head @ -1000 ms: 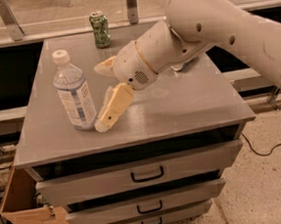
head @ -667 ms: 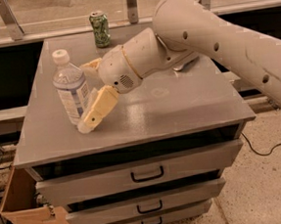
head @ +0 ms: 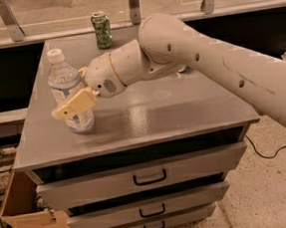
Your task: Knock blue plastic bottle over
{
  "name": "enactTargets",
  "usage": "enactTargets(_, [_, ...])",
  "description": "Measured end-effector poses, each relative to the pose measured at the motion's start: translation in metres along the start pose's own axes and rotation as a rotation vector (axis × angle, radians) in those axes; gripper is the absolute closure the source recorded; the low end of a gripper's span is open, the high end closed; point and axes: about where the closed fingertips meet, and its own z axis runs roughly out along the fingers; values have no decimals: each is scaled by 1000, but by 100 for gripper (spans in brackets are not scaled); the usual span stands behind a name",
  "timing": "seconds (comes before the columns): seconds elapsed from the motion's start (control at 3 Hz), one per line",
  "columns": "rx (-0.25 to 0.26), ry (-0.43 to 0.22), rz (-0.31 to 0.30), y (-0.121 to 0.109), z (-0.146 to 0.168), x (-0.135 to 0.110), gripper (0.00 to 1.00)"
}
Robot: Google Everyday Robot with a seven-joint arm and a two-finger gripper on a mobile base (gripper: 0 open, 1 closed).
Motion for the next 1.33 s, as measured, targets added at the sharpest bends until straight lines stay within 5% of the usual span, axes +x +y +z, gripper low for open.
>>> enactTargets(0.67, [102, -34, 75, -40, -21, 3, 93])
enactTargets(1.0, [180, 5, 60, -63, -58, 2, 100])
enactTargets(1.33, [229, 110, 14, -72, -91, 4, 100])
